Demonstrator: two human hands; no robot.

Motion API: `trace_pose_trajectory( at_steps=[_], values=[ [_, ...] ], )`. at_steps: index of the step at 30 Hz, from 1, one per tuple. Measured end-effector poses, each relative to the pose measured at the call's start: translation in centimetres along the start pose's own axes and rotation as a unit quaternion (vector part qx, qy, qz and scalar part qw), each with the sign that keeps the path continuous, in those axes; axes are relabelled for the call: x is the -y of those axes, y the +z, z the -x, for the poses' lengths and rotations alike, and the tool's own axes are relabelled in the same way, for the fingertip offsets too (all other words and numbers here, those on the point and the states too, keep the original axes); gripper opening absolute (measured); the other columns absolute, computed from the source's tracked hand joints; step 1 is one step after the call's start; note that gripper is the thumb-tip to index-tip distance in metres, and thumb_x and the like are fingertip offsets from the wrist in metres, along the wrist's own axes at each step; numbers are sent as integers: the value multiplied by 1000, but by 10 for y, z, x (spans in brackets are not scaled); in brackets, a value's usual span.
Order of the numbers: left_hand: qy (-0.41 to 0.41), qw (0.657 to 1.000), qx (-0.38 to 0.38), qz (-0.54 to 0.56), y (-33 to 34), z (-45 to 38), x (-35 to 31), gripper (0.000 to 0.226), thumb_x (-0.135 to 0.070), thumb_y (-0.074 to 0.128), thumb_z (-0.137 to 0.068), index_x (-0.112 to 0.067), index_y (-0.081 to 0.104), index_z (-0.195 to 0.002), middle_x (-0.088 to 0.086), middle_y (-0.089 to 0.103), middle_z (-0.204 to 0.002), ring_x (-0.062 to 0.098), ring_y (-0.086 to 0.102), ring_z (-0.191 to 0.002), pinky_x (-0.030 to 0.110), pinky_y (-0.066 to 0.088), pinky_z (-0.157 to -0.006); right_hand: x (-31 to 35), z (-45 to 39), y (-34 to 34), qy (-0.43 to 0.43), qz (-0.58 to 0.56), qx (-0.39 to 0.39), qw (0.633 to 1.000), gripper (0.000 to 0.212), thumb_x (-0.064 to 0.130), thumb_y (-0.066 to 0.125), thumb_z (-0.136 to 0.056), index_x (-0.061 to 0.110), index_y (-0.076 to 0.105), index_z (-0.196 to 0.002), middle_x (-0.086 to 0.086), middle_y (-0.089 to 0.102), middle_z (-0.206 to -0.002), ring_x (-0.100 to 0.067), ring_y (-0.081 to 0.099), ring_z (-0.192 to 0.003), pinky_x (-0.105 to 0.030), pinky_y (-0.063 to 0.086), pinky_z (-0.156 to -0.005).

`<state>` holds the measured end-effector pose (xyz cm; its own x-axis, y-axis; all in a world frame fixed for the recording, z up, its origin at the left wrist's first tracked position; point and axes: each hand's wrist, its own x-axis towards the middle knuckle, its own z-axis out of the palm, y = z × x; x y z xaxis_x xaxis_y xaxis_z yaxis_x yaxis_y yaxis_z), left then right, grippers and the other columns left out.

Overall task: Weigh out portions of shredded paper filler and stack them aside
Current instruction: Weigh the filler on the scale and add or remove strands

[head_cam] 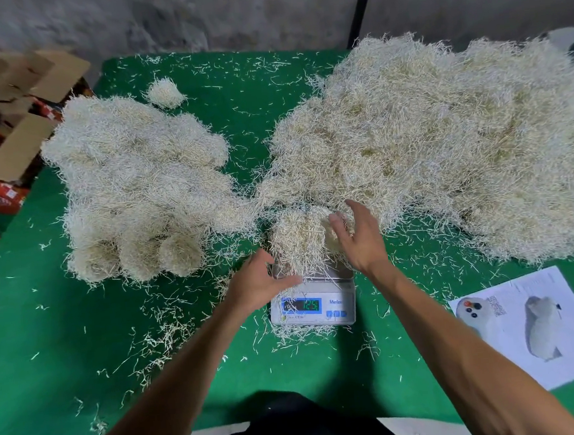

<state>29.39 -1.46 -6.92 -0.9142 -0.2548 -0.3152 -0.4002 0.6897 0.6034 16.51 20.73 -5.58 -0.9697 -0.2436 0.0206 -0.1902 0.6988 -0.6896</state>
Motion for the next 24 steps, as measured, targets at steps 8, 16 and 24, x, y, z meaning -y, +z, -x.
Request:
trace_pose_trajectory(
  at_steps=[8, 16, 24],
  values=[
    [-5, 995, -34, 97, 5, -15, -16, 10, -19, 65, -97, -14, 63, -105, 7, 59, -115, 9, 60, -82, 21, 53, -61, 29, -1, 28, -78, 149, 50, 985, 92, 92, 27, -88, 18, 51, -139, -7, 62, -108, -23, 57, -98, -52, 50, -97],
    [3, 981, -39, 191, -22, -40, -21, 51, -3, 45, -103, -12, 40, -152, 10, 65, -120, 1, 50, -54, 16, 40, -44, 40, -14, 34, -388, 254, 107, 879, 84, 71, 22, -96, 25, 8, -165, -3, 10, -172, -27, 12, -158, -55, 3, -124],
    [22, 986, -5, 167, -42, -41, -24, 54, -73, 61, -85, -31, 64, -120, -16, 61, -112, 4, 59, -98, 20, 43, -86, 47, -18, 44, -343, 303, 128, 880, 40, 42, 57, -97, 18, 62, -129, -3, 58, -138, -24, 44, -141, -47, 10, -129]
  ],
)
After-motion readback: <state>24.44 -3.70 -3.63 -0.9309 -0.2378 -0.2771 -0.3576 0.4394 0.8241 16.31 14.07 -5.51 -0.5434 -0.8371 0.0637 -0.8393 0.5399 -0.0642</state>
